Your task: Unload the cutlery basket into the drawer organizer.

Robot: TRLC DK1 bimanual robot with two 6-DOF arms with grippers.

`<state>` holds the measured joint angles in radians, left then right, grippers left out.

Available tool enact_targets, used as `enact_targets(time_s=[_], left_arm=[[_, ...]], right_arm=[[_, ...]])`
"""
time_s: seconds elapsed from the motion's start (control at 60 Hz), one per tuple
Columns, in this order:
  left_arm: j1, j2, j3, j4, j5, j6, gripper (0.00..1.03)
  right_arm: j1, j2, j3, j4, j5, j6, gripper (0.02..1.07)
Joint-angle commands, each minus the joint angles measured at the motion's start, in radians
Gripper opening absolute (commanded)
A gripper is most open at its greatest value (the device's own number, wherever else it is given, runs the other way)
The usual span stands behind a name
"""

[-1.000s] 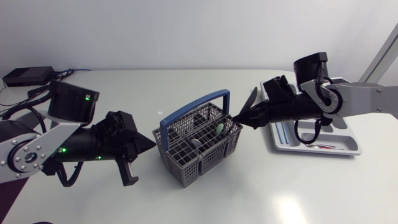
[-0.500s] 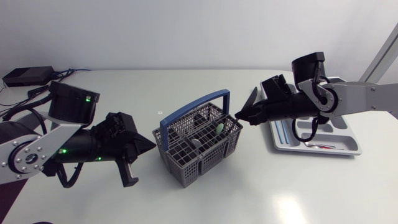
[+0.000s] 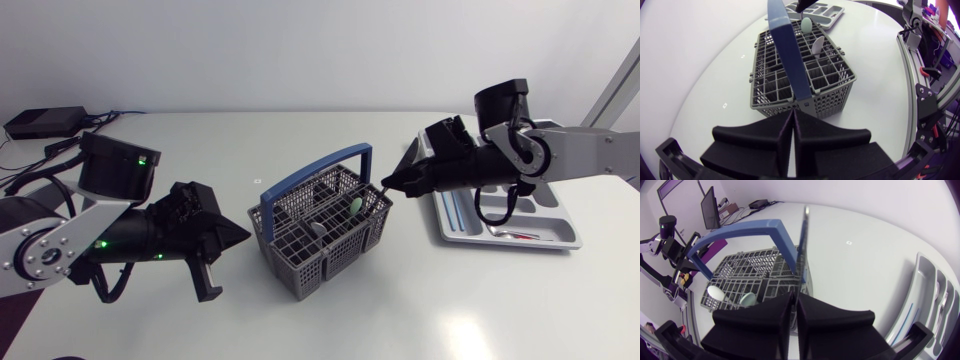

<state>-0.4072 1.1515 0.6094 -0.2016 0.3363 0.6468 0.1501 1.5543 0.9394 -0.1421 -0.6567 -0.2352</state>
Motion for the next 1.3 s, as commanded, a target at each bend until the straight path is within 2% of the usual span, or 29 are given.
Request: enact_targets(time_s=[0.0,0.4,0.767,1.133,1.283], left_arm=[[0.002,-0.012,-0.03,0.007,0.009,-0.018,0.08],[0.004,-0.001,-0.031,0.022,0.009,-0.013,0.08],[-0.004,-0.001,-0.028,0.024,0.009,-0.013,0.08],[-0.022,0.007,-0.017,0.027,0.007,-0.019,0.08],[-0.022,0.007,-0.017,0.027,0.007,-0.018,0.08]], right_arm=[[-0.018,-0.045,0.045,-0.025,0.005,0.005,0.07],[-0.063,-0.186,0.171,-0.232,-0.011,-0.042,0.07],[-0.215,-0.244,0.262,-0.392,-0.078,-0.138,0.07],[-0.188,-0.272,0.2,-0.379,-0.089,-0.135,0.07],[-0.159,-0.28,0.182,-0.366,-0.084,-0.184,0.07]])
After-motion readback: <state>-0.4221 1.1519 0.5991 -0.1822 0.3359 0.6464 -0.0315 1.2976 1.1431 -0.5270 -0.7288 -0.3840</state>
